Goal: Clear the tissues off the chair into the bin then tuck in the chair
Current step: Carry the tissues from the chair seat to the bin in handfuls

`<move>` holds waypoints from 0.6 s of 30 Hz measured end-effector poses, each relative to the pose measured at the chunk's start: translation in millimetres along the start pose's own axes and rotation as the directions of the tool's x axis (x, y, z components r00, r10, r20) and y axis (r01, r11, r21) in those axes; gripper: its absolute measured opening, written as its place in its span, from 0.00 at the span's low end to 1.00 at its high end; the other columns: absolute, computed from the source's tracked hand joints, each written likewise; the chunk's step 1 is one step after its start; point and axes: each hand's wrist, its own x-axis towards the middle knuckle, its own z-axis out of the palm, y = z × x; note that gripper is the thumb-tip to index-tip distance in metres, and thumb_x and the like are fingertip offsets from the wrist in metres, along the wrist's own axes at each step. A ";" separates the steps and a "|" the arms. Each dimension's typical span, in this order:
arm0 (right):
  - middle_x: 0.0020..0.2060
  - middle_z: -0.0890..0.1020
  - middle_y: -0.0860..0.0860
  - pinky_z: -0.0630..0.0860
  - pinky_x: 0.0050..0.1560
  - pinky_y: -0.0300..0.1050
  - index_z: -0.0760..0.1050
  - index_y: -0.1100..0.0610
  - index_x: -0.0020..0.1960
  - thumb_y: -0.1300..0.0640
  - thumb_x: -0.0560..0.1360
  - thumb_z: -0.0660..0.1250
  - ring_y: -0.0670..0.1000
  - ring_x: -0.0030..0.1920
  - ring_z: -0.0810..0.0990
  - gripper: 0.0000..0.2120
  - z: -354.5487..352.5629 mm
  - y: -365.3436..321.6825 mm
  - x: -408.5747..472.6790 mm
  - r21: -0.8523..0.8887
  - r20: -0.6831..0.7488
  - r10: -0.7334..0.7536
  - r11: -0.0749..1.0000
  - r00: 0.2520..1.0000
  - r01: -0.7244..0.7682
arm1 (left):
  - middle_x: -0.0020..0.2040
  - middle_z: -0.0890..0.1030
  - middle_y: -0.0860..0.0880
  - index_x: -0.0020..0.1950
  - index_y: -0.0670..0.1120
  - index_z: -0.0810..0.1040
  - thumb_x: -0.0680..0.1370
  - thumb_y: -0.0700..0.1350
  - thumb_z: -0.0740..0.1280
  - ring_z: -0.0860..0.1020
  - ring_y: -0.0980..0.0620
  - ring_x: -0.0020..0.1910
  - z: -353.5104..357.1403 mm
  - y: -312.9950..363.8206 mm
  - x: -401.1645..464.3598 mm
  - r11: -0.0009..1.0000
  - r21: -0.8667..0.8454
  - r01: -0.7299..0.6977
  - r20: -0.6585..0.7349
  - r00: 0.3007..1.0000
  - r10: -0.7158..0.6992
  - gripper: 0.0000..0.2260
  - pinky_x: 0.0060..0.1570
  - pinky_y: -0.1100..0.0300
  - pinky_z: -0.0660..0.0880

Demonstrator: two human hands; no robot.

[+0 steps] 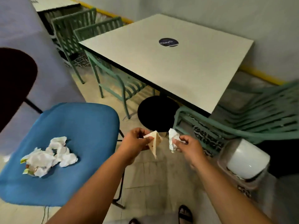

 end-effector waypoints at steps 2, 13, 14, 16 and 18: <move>0.39 0.85 0.55 0.79 0.47 0.56 0.81 0.55 0.41 0.53 0.69 0.74 0.57 0.40 0.83 0.06 -30.2 38.8 -3.6 0.029 -0.058 0.083 0.996 0.995 -0.082 | 0.41 0.81 0.45 0.50 0.37 0.77 0.75 0.33 0.69 0.82 0.55 0.37 39.1 -6.0 2.6 0.999 0.052 0.014 0.080 0.997 -0.018 0.06 0.38 0.60 0.80; 0.44 0.83 0.57 0.77 0.48 0.52 0.80 0.58 0.50 0.55 0.71 0.72 0.55 0.43 0.80 0.10 -167.7 199.9 -24.7 0.285 -0.218 0.444 0.881 0.869 -0.378 | 0.40 0.81 0.46 0.42 0.45 0.78 0.74 0.35 0.71 0.78 0.53 0.37 254.9 -73.2 31.9 0.979 0.127 0.161 0.052 0.984 -0.169 0.06 0.37 0.63 0.76; 0.44 0.83 0.57 0.76 0.49 0.50 0.80 0.58 0.50 0.55 0.72 0.71 0.55 0.44 0.80 0.09 -183.1 210.0 -24.3 0.290 -0.235 0.467 0.871 0.852 -0.397 | 0.41 0.81 0.45 0.42 0.44 0.77 0.74 0.34 0.71 0.80 0.51 0.39 277.2 -81.7 35.5 0.975 0.106 0.194 0.051 0.978 -0.201 0.07 0.39 0.62 0.77; 0.44 0.81 0.56 0.75 0.51 0.49 0.80 0.62 0.51 0.56 0.73 0.71 0.58 0.47 0.80 0.11 -211.5 227.8 -15.8 0.248 -0.263 0.468 0.878 0.843 -0.410 | 0.43 0.81 0.43 0.42 0.43 0.76 0.74 0.33 0.70 0.81 0.50 0.40 315.3 -94.1 42.9 0.967 0.046 0.252 0.036 0.967 -0.253 0.07 0.39 0.61 0.79; 0.47 0.82 0.60 0.75 0.52 0.48 0.80 0.65 0.52 0.56 0.73 0.71 0.60 0.51 0.80 0.13 -230.9 240.8 -4.9 0.141 -0.268 0.423 0.906 0.865 -0.399 | 0.45 0.81 0.42 0.46 0.41 0.75 0.74 0.32 0.70 0.81 0.50 0.41 341.4 -102.9 48.2 0.961 0.019 0.275 0.026 0.961 -0.275 0.06 0.39 0.62 0.80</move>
